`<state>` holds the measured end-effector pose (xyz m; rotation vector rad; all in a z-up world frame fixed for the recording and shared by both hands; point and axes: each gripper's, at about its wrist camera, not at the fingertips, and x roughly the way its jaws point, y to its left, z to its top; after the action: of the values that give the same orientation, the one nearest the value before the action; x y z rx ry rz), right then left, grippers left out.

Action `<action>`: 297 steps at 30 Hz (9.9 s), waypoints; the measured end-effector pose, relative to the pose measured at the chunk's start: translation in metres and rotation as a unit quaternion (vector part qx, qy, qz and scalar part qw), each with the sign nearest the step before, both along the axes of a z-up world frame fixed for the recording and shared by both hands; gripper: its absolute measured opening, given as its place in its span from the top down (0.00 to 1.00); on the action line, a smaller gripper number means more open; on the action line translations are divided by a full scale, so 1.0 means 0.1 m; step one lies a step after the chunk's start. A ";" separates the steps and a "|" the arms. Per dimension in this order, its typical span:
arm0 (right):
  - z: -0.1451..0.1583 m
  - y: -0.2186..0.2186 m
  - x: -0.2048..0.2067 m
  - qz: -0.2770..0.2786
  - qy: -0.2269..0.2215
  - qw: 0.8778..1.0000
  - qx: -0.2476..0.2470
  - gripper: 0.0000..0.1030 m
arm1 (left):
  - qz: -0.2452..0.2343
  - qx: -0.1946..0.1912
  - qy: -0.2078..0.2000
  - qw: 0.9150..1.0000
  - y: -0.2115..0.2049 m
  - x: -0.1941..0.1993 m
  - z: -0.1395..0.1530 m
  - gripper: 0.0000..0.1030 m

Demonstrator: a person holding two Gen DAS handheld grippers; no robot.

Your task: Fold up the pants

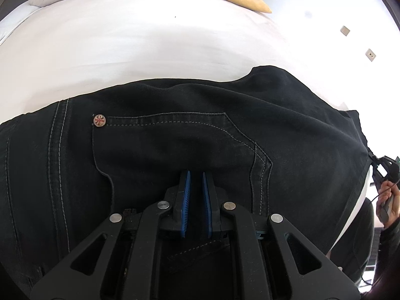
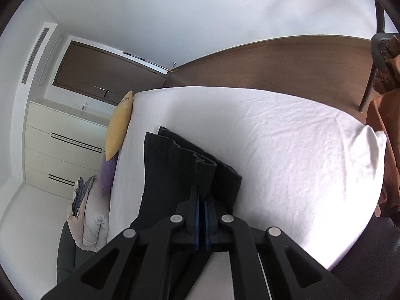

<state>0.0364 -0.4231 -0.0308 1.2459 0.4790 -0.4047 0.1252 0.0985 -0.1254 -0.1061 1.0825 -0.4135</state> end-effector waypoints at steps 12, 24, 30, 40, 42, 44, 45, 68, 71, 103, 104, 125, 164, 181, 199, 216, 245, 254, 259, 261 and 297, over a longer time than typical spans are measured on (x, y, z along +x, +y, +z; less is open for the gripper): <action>-0.10 -0.01 -0.05 -0.002 0.001 1.000 -0.005 0.99 | 0.011 -0.019 -0.001 1.000 0.13 0.00 0.03 0.90; 0.38 -0.05 -0.26 -0.069 0.017 0.994 -0.082 0.44 | 0.090 -0.060 -0.061 0.992 1.05 -0.54 0.53 0.90; 0.70 0.36 0.14 0.057 -0.042 0.994 -0.082 0.44 | 0.125 -0.083 -0.066 0.986 1.49 -0.67 0.73 0.90; 0.58 1.95 1.01 0.336 -0.054 0.938 -0.061 0.44 | 0.010 0.012 -0.008 1.000 0.62 -0.18 0.51 0.90; 0.53 2.06 1.05 0.356 -0.047 0.932 -0.059 0.44 | -0.005 0.042 -0.003 0.999 0.50 0.00 0.48 0.90; 0.48 2.07 1.05 0.363 -0.046 0.929 -0.052 0.44 | -0.017 0.071 0.006 0.997 0.41 0.16 0.41 0.90; 0.44 2.08 1.03 0.365 -0.042 0.929 -0.046 0.44 | -0.023 0.078 0.014 0.997 0.40 0.21 0.34 0.90; -0.22 2.33 0.91 0.399 -0.007 0.911 0.103 0.44 | -0.003 0.007 -0.009 1.000 0.63 0.19 0.16 0.90; -0.26 2.39 0.97 0.403 -0.005 0.908 0.117 0.44 | -0.003 0.009 -0.012 1.000 0.59 0.19 0.16 0.90; -0.49 1.67 0.75 0.296 -0.041 0.944 0.142 0.98 | -0.008 0.010 -0.030 0.999 0.61 0.10 0.14 0.90; -0.53 1.64 0.73 0.294 -0.042 0.944 0.147 1.00 | -0.008 0.011 -0.030 0.999 0.61 0.10 0.14 0.90; 0.47 1.65 0.93 0.405 -0.073 0.911 0.004 0.68 | -0.051 0.009 -0.068 0.996 -0.18 0.02 0.62 0.90; -0.14 1.70 1.70 0.381 -0.010 0.924 0.036 1.00 | -0.055 -0.072 -0.055 0.994 -0.41 0.02 0.02 0.90; 0.25 -0.44 0.20 0.006 -0.085 0.996 0.009 0.91 | -0.053 -0.077 -0.057 0.994 -0.39 0.03 -0.01 0.90; -0.13 0.08 1.43 0.175 -0.033 0.982 0.060 1.00 | -0.017 -0.065 -0.021 0.998 -0.42 0.09 0.17 0.90; -0.14 -0.15 1.20 0.169 -0.024 0.985 0.008 1.00 | -0.083 -0.222 0.048 0.970 -0.68 1.00 -0.02 0.91; -0.20 0.00 1.38 0.169 -0.014 0.985 -0.039 1.00 | -0.036 -0.275 0.052 0.959 -0.17 0.13 -0.06 1.00; -0.16 -0.06 1.32 0.172 -0.016 0.985 -0.031 1.00 | 0.065 -0.276 0.024 0.959 1.11 -0.16 -0.16 1.00; -0.06 -0.37 0.87 0.116 -0.010 0.992 -0.040 1.00 | 0.079 -0.269 0.013 0.960 1.35 -0.22 -0.21 1.00; 0.07 -0.45 0.68 0.092 0.005 0.993 -0.069 1.00 | 0.082 -0.260 0.011 0.962 1.40 -0.22 -0.19 1.00; -0.09 -0.82 -0.61 0.009 -0.070 0.996 0.059 0.46 | -0.005 -0.228 0.025 0.973 -0.37 -0.44 -0.31 0.99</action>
<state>-0.0250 -0.5056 -0.0402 1.3741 0.3982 -0.2747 0.0816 0.0613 -0.1566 -0.5207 1.0218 -0.6682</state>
